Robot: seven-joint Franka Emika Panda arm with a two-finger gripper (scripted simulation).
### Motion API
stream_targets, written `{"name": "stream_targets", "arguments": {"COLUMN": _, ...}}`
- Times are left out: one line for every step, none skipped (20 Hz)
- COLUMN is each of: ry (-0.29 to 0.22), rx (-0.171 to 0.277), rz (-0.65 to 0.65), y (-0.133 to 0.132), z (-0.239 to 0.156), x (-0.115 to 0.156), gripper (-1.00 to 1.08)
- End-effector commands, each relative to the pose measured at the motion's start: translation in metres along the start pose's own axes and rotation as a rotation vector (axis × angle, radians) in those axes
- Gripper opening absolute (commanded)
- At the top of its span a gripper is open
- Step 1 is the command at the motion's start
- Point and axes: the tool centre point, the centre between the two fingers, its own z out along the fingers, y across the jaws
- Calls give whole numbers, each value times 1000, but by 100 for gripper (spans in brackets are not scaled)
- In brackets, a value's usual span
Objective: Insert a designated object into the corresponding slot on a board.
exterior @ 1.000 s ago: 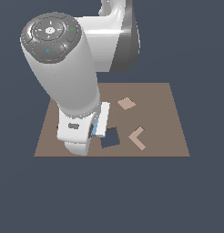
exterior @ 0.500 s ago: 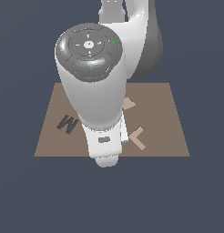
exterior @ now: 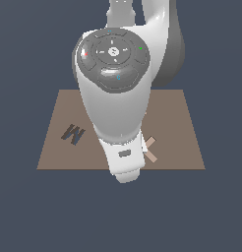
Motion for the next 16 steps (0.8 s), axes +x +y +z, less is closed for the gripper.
{"name": "stream_targets", "arguments": {"ry": -1, "rx": -1, "rz": 6, "y": -1, "z": 0, "x": -2, "gripper": -100}}
{"name": "stream_targets", "arguments": {"ry": -1, "rx": -1, "rz": 9, "y": -1, "z": 0, "x": -2, "gripper": -100}}
{"name": "stream_targets", "arguments": {"ry": -1, "rx": -1, "rz": 10, "y": -1, "z": 0, "x": -2, "gripper": -100}}
{"name": "stream_targets", "arguments": {"ry": 0, "rx": 0, "rz": 7, "y": -1, "z": 0, "x": -1, "gripper": -100}}
{"name": "stream_targets", "arguments": {"ry": 0, "rx": 0, "rz": 7, "y": -1, "z": 1, "x": -1, "gripper": -100}}
{"name": "stream_targets", "arguments": {"ry": 0, "rx": 0, "rz": 7, "y": -1, "z": 2, "x": -2, "gripper": -100}}
{"name": "stream_targets", "arguments": {"ry": 0, "rx": 0, "rz": 8, "y": -1, "z": 5, "x": -2, "gripper": -100}}
{"name": "stream_targets", "arguments": {"ry": -1, "rx": -1, "rz": 9, "y": -1, "z": 8, "x": -2, "gripper": -100}}
{"name": "stream_targets", "arguments": {"ry": -1, "rx": -1, "rz": 9, "y": -1, "z": 9, "x": -2, "gripper": -100}}
{"name": "stream_targets", "arguments": {"ry": -1, "rx": -1, "rz": 9, "y": -1, "z": 10, "x": -2, "gripper": -100}}
{"name": "stream_targets", "arguments": {"ry": -1, "rx": -1, "rz": 9, "y": -1, "z": 10, "x": -2, "gripper": 100}}
{"name": "stream_targets", "arguments": {"ry": -1, "rx": -1, "rz": 9, "y": -1, "z": 10, "x": -2, "gripper": 100}}
{"name": "stream_targets", "arguments": {"ry": -1, "rx": -1, "rz": 9, "y": -1, "z": 10, "x": -2, "gripper": 100}}
{"name": "stream_targets", "arguments": {"ry": -1, "rx": -1, "rz": 9, "y": -1, "z": 10, "x": -2, "gripper": 100}}
{"name": "stream_targets", "arguments": {"ry": -1, "rx": -1, "rz": 9, "y": -1, "z": 10, "x": -2, "gripper": 100}}
{"name": "stream_targets", "arguments": {"ry": -1, "rx": -1, "rz": 9, "y": -1, "z": 10, "x": -2, "gripper": 100}}
